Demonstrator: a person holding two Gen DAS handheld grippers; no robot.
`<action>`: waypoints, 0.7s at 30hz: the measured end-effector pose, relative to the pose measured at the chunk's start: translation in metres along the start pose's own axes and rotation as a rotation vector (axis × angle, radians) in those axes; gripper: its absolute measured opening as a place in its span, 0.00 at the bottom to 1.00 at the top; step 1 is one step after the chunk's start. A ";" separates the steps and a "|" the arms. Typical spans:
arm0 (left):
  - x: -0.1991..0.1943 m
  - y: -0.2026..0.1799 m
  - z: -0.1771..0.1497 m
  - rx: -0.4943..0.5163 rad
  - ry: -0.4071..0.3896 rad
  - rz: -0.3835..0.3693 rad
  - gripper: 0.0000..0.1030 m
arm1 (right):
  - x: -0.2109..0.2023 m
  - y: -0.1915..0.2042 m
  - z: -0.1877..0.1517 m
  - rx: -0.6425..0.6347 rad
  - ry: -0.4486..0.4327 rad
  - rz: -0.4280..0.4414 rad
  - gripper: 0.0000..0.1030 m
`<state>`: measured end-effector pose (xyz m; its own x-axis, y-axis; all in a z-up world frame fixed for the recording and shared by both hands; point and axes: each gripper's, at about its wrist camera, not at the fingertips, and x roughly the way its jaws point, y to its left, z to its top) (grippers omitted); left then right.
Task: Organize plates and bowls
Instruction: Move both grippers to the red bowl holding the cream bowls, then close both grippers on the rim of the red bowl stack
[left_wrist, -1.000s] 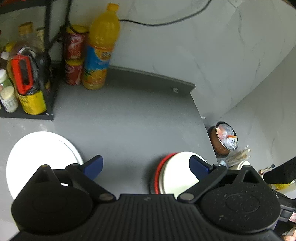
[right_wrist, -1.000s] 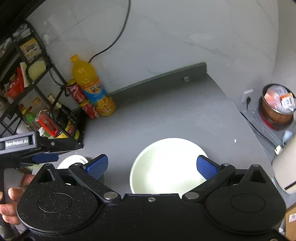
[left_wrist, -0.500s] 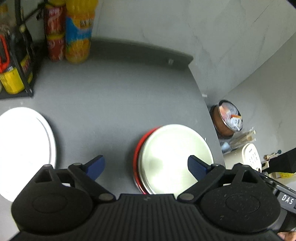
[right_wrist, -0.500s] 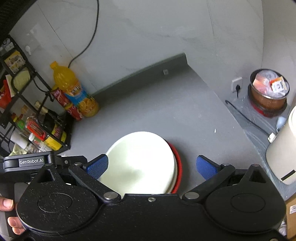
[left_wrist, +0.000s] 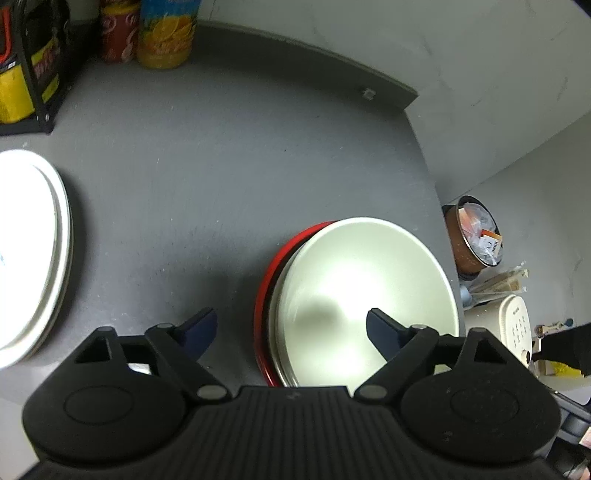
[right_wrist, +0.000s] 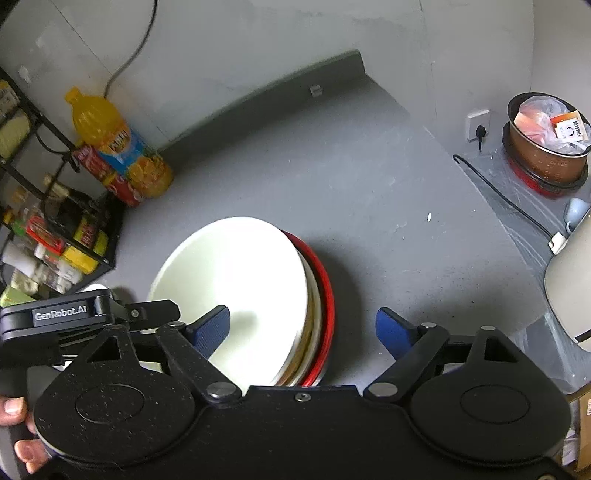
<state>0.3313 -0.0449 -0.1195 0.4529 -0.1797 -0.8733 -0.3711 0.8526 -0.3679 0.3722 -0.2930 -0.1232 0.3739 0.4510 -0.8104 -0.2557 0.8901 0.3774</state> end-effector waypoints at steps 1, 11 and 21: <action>0.003 0.001 0.000 -0.004 0.002 0.000 0.79 | 0.004 -0.001 0.000 0.002 0.008 0.000 0.76; 0.027 0.005 -0.005 -0.067 0.040 0.025 0.41 | 0.040 -0.010 0.000 0.051 0.098 0.026 0.50; 0.032 0.021 -0.004 -0.112 0.047 0.007 0.24 | 0.056 -0.016 -0.003 0.086 0.127 0.018 0.35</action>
<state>0.3350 -0.0348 -0.1560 0.4124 -0.1991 -0.8890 -0.4637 0.7941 -0.3930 0.3945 -0.2819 -0.1756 0.2531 0.4601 -0.8510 -0.1820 0.8866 0.4252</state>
